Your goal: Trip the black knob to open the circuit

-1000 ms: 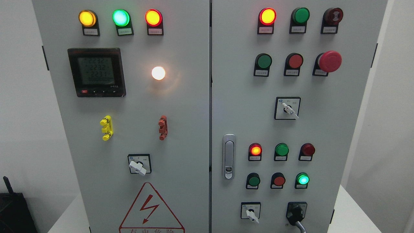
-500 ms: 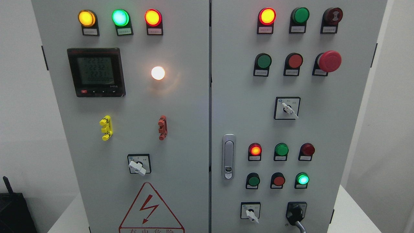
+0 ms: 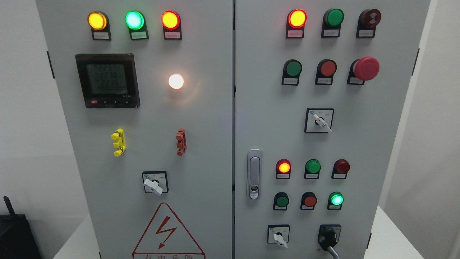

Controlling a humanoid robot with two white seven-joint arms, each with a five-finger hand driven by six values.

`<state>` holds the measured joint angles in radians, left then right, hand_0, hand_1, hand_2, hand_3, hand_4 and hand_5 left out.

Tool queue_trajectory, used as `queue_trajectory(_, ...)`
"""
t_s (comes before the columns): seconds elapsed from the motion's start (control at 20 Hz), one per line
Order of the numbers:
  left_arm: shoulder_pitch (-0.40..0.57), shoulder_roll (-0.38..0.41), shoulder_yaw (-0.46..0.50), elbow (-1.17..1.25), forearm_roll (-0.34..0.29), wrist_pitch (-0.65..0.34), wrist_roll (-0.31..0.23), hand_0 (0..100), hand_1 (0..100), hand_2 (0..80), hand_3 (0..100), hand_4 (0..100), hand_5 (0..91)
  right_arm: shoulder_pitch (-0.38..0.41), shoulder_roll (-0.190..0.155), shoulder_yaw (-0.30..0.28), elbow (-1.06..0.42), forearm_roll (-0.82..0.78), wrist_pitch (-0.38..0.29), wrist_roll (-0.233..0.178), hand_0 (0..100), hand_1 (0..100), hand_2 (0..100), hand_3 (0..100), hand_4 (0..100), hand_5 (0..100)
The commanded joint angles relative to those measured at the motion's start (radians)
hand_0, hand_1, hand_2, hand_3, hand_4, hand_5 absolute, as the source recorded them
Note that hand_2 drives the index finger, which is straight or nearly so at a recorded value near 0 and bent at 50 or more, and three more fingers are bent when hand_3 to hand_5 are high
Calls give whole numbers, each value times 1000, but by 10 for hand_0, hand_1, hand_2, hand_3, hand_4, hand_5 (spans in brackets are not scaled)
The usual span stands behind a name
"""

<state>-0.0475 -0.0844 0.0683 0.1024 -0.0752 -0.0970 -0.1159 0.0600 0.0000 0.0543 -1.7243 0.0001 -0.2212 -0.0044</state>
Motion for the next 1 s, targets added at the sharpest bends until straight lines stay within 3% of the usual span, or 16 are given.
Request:
queue_trajectory(0.0,0,0,1,-20,0,0,-1,120,389,0,0,0,0,1,-12,-17,12,-14,2,3,0,0,72,1000,975,967)
queue_trajectory(0.95,0,0,-1,-20,0,0,-1,120,389,0,0,0,0,-3,-15,-30,28,-14,5,3,0,0,73,1000,976,966)
